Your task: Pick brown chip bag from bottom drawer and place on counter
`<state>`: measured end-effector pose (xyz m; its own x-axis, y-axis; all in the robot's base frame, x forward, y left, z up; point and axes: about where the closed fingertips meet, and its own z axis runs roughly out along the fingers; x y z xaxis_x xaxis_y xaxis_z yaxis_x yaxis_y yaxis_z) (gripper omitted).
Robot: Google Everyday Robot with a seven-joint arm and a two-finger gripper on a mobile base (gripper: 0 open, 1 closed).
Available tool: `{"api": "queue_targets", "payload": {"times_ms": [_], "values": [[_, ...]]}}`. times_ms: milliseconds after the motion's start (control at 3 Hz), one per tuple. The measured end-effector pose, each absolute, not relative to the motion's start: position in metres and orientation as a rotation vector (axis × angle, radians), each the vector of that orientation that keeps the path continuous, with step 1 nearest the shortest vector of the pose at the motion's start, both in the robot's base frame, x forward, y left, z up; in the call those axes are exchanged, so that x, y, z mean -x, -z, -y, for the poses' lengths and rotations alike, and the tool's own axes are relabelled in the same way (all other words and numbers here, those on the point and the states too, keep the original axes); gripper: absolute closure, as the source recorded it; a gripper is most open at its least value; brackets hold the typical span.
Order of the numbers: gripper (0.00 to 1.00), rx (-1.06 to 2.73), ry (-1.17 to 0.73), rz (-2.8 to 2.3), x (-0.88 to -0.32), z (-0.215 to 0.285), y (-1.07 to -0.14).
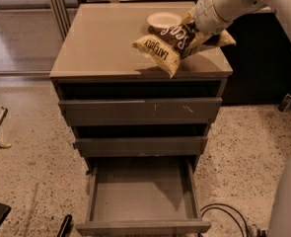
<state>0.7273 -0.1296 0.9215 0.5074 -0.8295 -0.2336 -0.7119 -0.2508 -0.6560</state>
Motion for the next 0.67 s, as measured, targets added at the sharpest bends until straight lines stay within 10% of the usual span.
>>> {"api": "queue_targets", "payload": {"times_ms": [667], "values": [[0.82,1.716,0.096,-1.429,-0.777,0.134,-0.918]]}}
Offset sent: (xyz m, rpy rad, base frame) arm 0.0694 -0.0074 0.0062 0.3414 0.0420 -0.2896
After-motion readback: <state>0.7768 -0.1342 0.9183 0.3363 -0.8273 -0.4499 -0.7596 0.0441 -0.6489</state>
